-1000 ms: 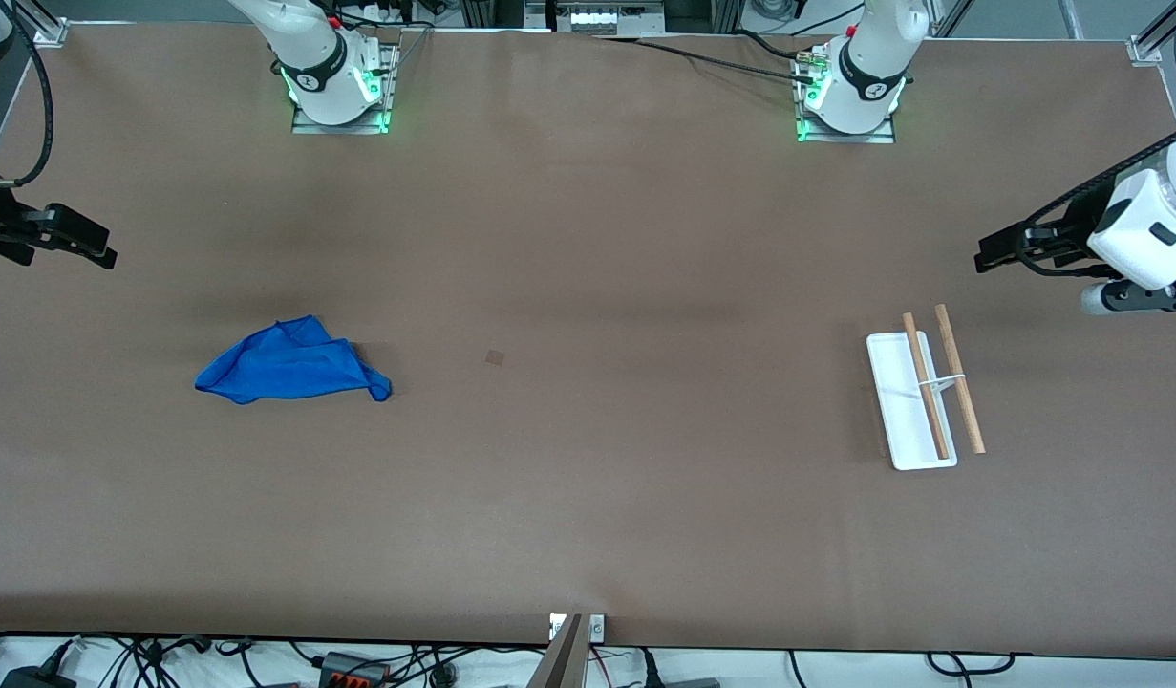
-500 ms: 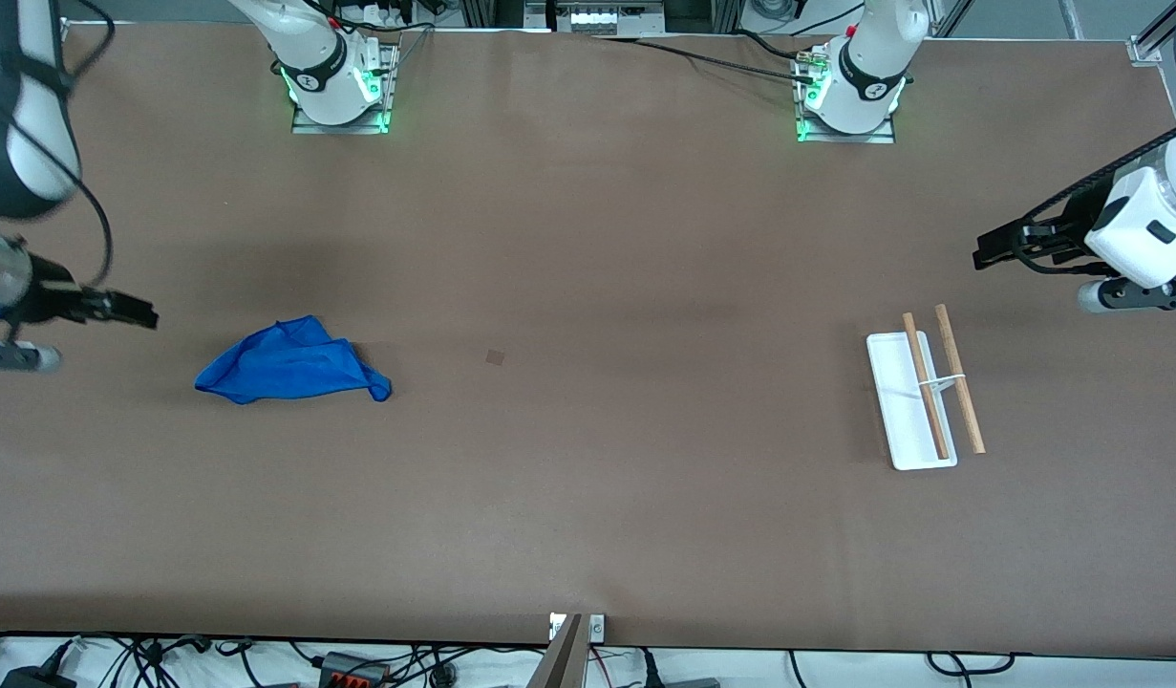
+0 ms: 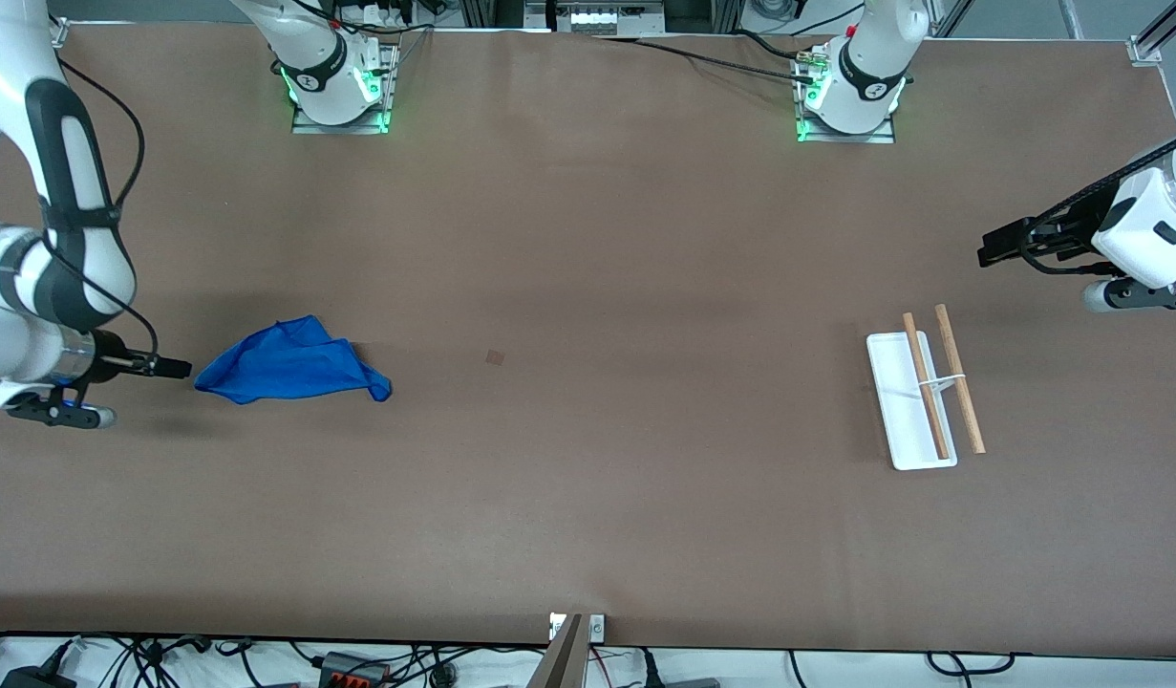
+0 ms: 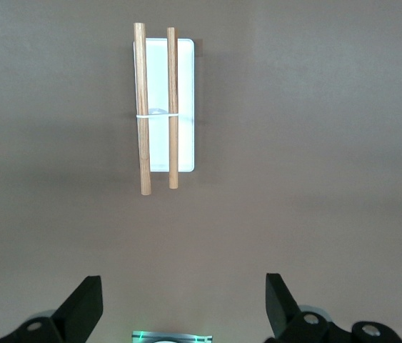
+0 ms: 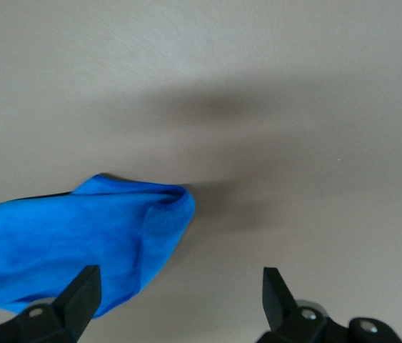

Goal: Pass towel and hang on rack
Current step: 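Grasp the blue towel's edge with the right gripper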

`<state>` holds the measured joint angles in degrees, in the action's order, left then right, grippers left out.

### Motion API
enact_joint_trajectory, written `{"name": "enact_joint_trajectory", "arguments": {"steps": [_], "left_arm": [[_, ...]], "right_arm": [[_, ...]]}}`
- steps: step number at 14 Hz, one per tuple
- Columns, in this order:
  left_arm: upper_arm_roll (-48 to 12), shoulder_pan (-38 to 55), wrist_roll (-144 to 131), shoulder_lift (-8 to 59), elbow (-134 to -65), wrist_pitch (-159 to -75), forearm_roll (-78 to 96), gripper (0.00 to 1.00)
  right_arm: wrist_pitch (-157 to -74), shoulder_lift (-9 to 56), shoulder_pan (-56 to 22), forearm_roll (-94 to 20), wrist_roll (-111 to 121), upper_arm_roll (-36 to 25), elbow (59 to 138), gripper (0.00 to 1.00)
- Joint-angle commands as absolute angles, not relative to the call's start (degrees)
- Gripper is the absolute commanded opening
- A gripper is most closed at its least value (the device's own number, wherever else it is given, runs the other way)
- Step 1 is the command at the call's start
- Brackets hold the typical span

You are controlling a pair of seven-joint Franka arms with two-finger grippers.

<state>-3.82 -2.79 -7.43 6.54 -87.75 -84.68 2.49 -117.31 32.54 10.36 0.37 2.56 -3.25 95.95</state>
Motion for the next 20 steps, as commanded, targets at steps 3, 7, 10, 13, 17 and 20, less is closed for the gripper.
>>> {"name": "enact_joint_trajectory", "arguments": {"steps": [3, 7, 10, 13, 17, 20], "left_arm": [[-4.0, -3.2, -6.2, 7.6, -86.3, -83.5, 3.8, 1.00], [-3.9, -3.3, -6.1, 7.6, -86.2, -83.5, 3.7, 1.00], [-4.0, -3.3, -6.1, 7.6, -86.2, -83.5, 3.7, 1.00], [-3.5, -3.5, -4.4, 7.7, -86.2, -83.4, 3.7, 1.00], [-3.5, -3.5, -4.1, 7.7, -86.2, -83.4, 3.8, 1.00], [-3.4, -3.5, -4.0, 7.8, -86.2, -83.5, 3.8, 1.00]], "right_arm": [[-118.4, 36.1, 11.7, -6.6, 2.9, -2.5, 94.7, 0.99], [-121.1, 38.0, 11.6, -6.9, 2.9, -2.5, 94.7, 0.89], [-123.3, 39.4, 11.8, -6.9, 3.1, -2.5, 94.7, 0.87], [-122.7, 39.4, 12.0, -6.9, 5.1, -2.4, 94.7, 0.64], [-122.6, 39.3, 11.9, -6.7, 5.8, -2.5, 94.7, 0.48], [-122.5, 39.2, 11.8, -6.6, 8.2, -2.4, 94.7, 0.18]]}}
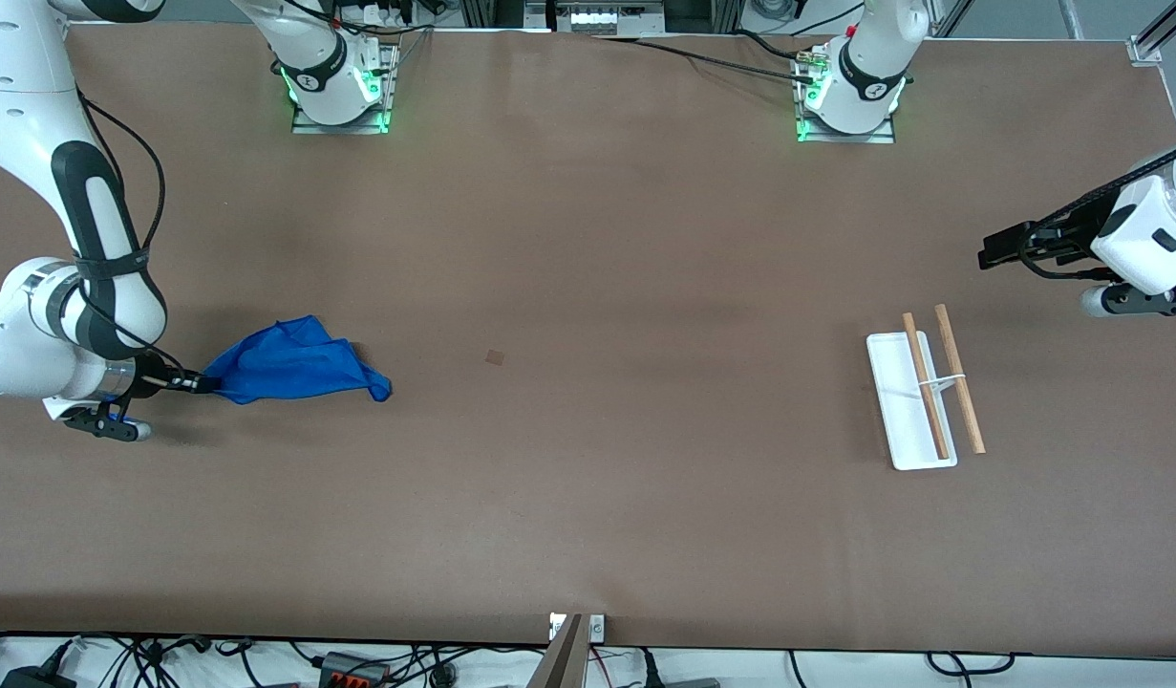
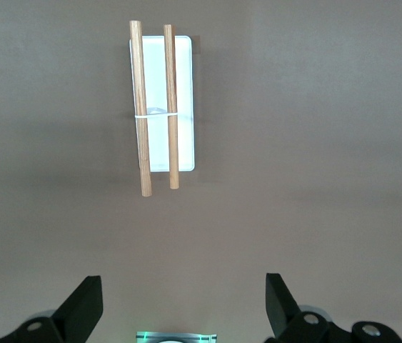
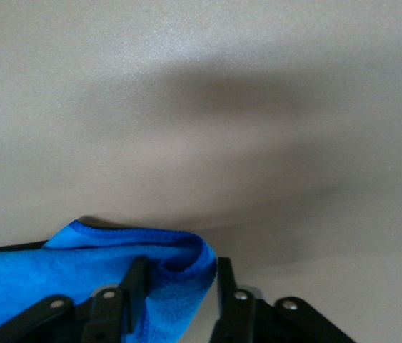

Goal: Pass towel and hang on rack
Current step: 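Grasp the blue towel's edge with the right gripper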

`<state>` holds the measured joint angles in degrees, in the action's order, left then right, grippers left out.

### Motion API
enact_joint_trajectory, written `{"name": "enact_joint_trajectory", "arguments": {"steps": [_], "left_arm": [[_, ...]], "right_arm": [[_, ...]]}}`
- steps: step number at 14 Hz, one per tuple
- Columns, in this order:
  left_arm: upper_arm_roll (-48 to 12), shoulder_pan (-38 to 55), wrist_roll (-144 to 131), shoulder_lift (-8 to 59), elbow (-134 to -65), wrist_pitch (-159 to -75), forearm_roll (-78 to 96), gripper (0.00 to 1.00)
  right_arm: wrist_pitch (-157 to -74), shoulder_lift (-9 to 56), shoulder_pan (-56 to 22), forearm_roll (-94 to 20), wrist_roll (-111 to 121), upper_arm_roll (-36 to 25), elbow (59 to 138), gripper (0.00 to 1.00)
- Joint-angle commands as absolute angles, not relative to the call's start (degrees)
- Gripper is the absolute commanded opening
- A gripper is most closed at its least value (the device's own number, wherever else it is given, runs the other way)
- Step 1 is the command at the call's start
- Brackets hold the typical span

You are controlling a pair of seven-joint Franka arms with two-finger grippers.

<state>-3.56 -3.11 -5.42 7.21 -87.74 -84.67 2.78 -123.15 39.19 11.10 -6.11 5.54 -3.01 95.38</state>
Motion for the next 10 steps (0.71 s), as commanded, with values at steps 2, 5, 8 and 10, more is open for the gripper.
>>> {"name": "enact_joint_trajectory", "arguments": {"steps": [2, 5, 8, 10], "left_arm": [[-3.3, -3.6, -4.0, 7.8, -86.3, -83.5, 3.8, 1.00], [-3.3, -3.8, -4.0, 7.8, -86.2, -83.4, 3.8, 1.00], [-3.3, -3.7, -4.0, 7.8, -86.2, -83.4, 3.8, 1.00], [-3.3, -3.8, -4.0, 7.8, -86.3, -83.4, 3.8, 1.00]], "right_arm": [[-121.9, 39.0, 11.6, -6.7, 8.7, -2.4, 94.7, 0.01], [-115.9, 38.9, 11.7, -6.6, 8.9, -2.2, 91.4, 0.00], [-106.3, 36.8, 11.1, -6.6, 9.1, -1.6, 86.9, 0.00], [-99.3, 34.7, 10.5, -6.5, 9.4, 1.7, 82.5, 0.00]]}}
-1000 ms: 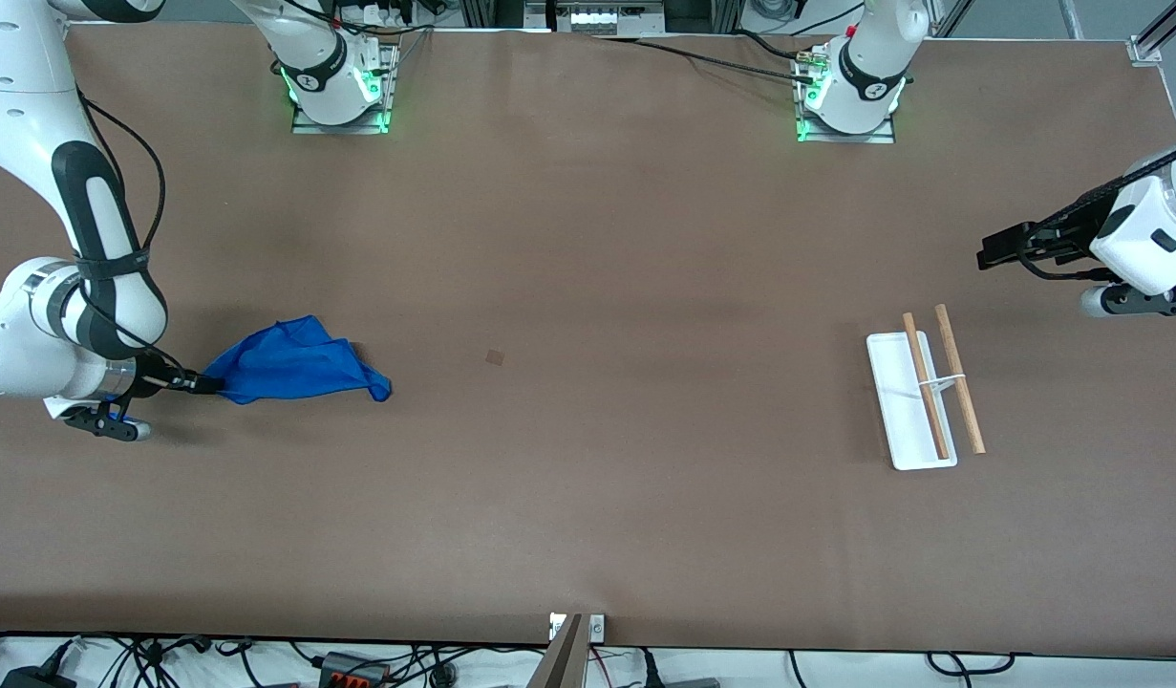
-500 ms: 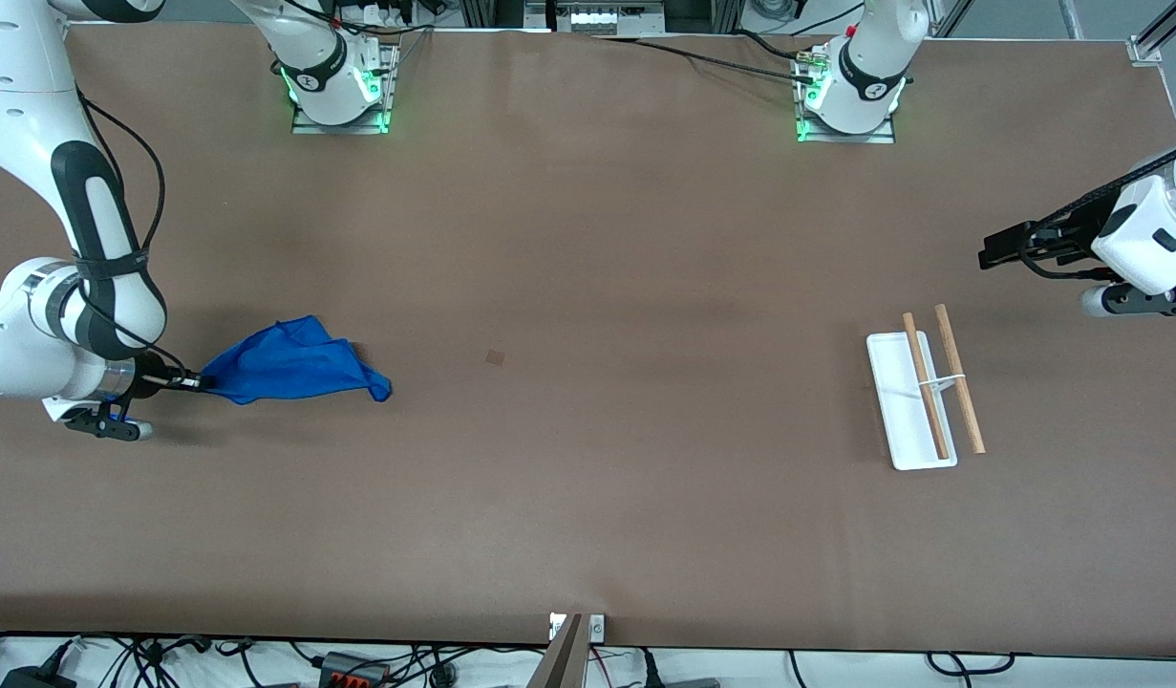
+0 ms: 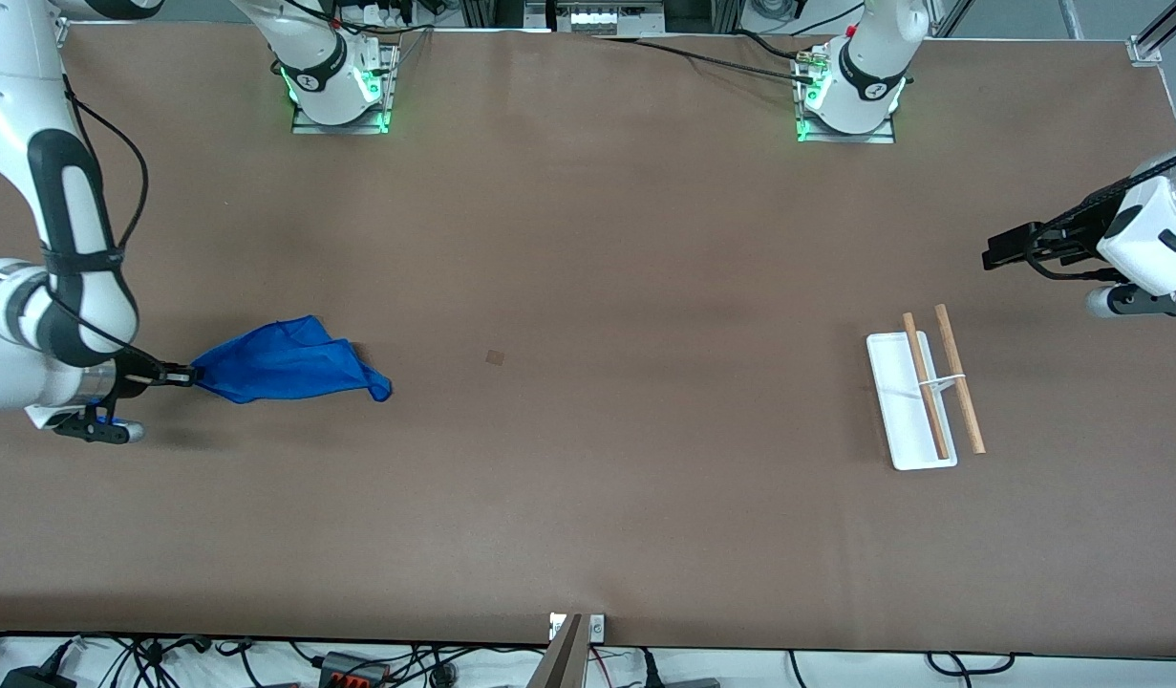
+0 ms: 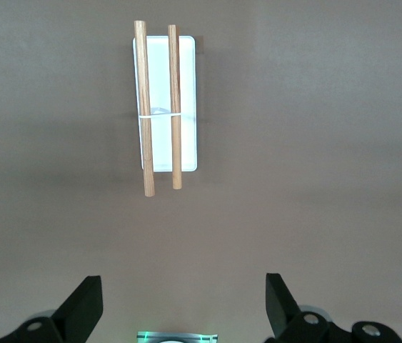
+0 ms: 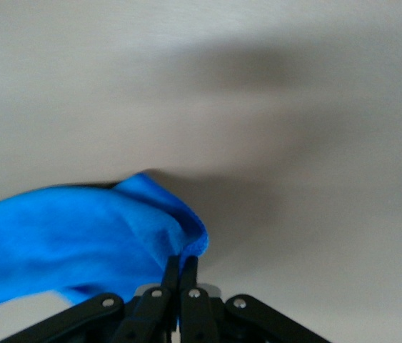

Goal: Pass towel and hang on rack
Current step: 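Grasp the blue towel's edge with the right gripper, then lift the towel with the right gripper while the left gripper approaches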

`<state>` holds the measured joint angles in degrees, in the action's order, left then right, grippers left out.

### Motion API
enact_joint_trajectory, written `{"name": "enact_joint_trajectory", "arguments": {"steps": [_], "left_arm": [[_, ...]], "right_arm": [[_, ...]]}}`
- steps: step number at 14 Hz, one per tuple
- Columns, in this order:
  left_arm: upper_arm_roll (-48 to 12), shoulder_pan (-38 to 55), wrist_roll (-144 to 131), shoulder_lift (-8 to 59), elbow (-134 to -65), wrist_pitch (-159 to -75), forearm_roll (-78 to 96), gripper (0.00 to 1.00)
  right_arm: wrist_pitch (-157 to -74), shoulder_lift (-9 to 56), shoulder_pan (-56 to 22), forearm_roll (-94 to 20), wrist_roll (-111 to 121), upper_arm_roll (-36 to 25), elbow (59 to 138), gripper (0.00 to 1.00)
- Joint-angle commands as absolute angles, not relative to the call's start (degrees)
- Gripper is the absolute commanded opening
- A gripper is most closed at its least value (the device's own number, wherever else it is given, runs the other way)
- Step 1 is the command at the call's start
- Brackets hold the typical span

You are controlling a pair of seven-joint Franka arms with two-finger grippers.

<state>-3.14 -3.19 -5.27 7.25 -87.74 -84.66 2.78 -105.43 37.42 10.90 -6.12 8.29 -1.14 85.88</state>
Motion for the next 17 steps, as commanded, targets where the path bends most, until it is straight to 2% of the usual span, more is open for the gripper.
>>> {"name": "enact_joint_trajectory", "arguments": {"steps": [1, 4, 6, 8, 12, 17], "left_arm": [[-3.3, -3.7, -4.0, 7.9, -86.2, -83.5, 3.8, 1.00], [-3.3, -3.9, -4.0, 9.0, -86.2, -83.8, 3.9, 1.00], [-3.3, -3.8, -4.0, 10.2, -86.1, -84.1, 5.1, 1.00], [-3.3, -3.8, -4.0, 12.5, -86.1, -84.2, 8.9, 1.00], [-3.7, -3.0, 0.4, 16.5, -86.1, -87.4, 16.6, 1.00], [-5.1, 1.7, 1.1, 20.1, -86.3, -87.2, 17.4, 1.00]], "right_arm": [[-96.1, 34.5, 10.2, -6.6, 9.1, 4.5, 79.4, 0.00], [-93.3, 34.3, 8.5, -6.7, 8.2, 14.4, 73.0, 0.00], [-94.9, 34.3, 6.9, -6.6, 7.5, 21.3, 69.5, 0.00], [-97.6, 34.4, 2.5, -6.5, 2.5, 24.7, 66.4, 0.00], [-104.1, 34.4, -13.1, -6.0, -11.0, 24.6, 60.7, 0.00], [-121.4, 34.7, -22.6, -6.4, -22.4, 25.0, 60.6, 0.00]]}}
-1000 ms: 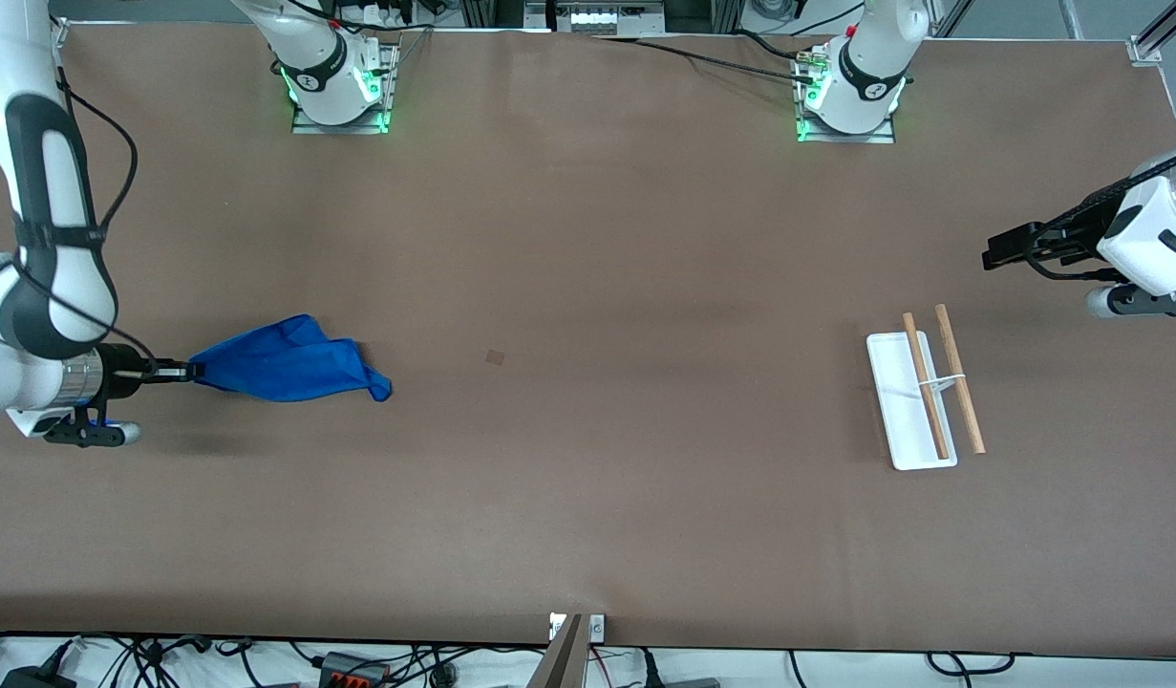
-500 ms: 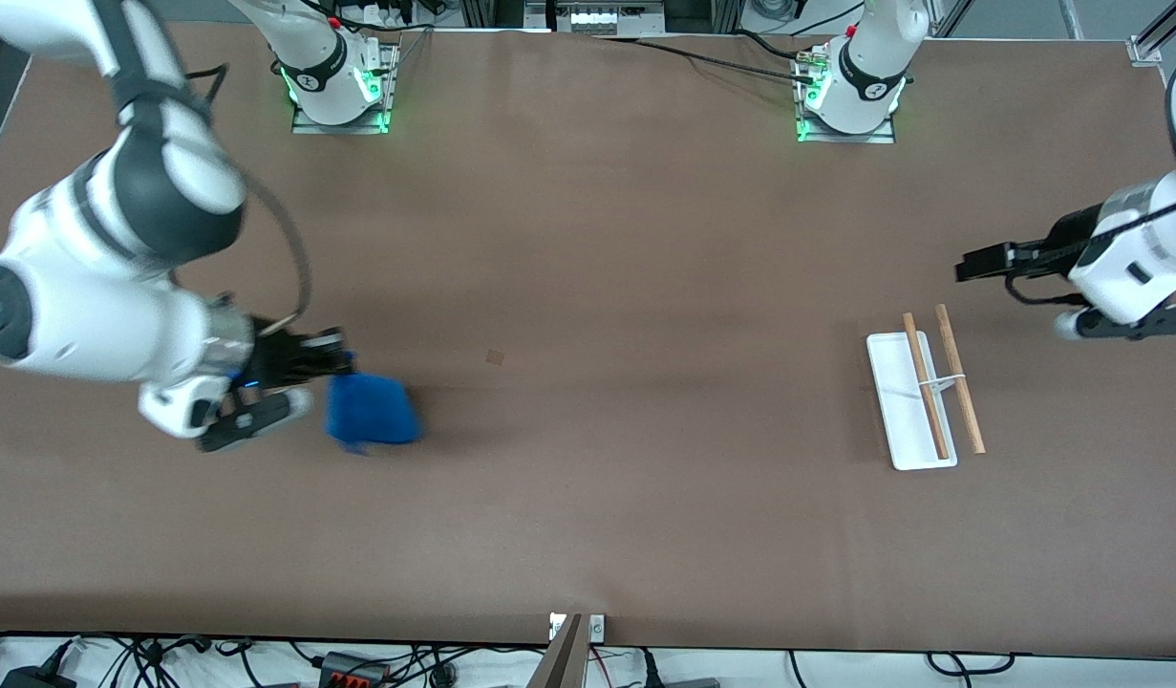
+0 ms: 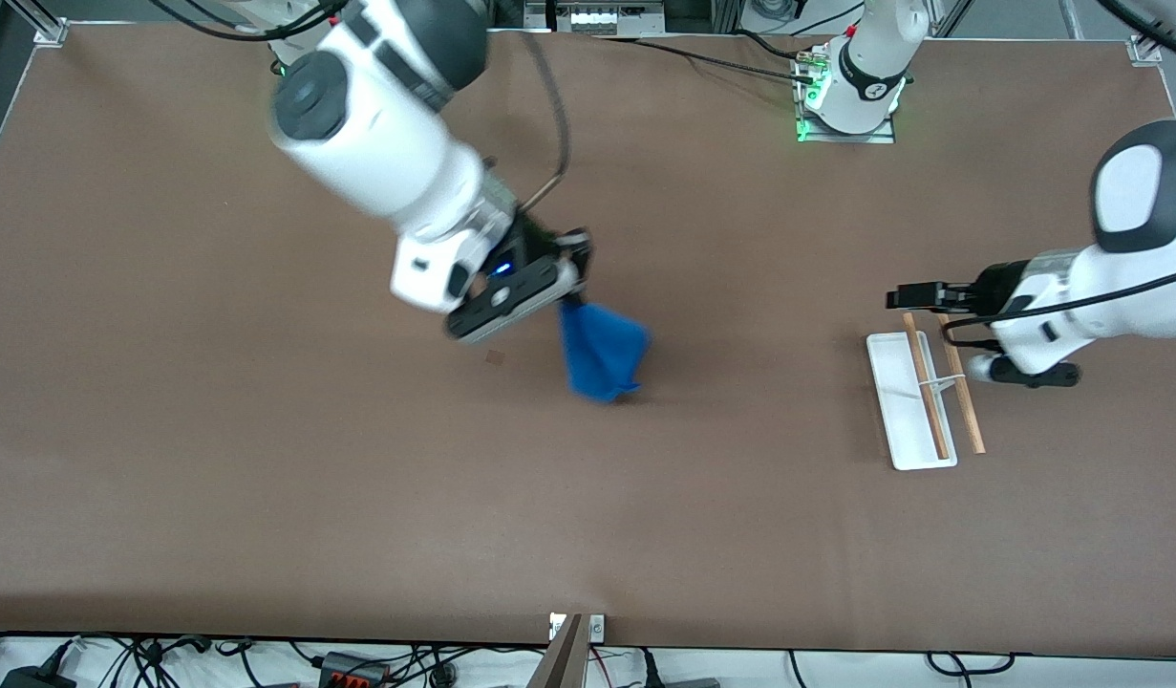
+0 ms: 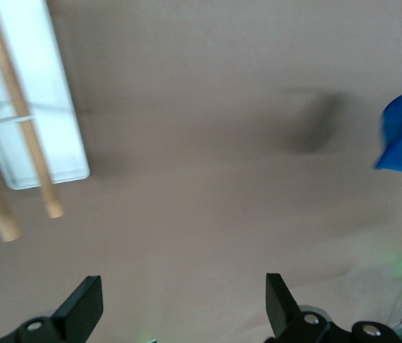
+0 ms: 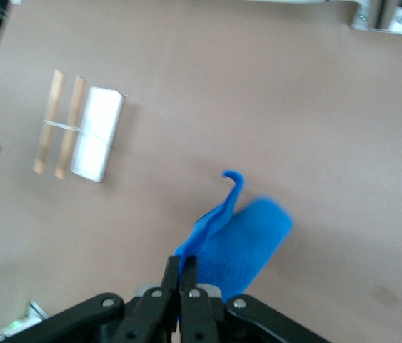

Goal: Pass towel and hang on rack
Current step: 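Lift the towel with the right gripper while the left gripper approaches, then grasp the hanging towel with the left gripper below the right gripper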

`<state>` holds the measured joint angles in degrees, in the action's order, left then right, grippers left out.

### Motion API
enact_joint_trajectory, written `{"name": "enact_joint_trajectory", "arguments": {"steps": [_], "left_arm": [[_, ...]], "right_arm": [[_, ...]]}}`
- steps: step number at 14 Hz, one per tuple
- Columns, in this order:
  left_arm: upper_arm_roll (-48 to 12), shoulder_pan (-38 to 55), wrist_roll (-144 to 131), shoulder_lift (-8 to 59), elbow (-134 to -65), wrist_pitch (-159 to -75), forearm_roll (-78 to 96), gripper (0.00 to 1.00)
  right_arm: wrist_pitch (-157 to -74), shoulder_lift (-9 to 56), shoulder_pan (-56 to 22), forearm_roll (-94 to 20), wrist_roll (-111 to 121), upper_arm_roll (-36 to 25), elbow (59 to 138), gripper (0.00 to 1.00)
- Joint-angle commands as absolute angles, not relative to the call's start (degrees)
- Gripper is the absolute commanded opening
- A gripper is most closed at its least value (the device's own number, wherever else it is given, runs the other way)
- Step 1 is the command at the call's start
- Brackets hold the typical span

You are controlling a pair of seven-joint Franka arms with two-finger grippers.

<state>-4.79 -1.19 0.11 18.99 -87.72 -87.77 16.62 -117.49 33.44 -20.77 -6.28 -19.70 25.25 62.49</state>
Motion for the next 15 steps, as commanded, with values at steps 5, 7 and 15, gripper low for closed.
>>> {"name": "enact_joint_trajectory", "arguments": {"steps": [5, 7, 15], "left_arm": [[-5.4, 5.4, 25.0, 22.7, -87.2, -94.9, 16.8, 1.00], [-5.4, 6.1, 34.9, 22.7, -88.9, -98.9, 17.1, 1.00], [-7.8, 5.5, 61.2, 21.4, -101.2, -115.1, 28.9, 1.00]], "right_arm": [[-131.7, 36.0, -27.5, -6.4, -25.5, 24.9, 60.8, 0.00], [-131.7, 36.1, -27.9, -6.2, -25.9, 24.8, 60.9, 0.00], [-131.7, 36.1, -28.0, -6.0, -26.0, 24.7, 61.0, 0.00]]}}
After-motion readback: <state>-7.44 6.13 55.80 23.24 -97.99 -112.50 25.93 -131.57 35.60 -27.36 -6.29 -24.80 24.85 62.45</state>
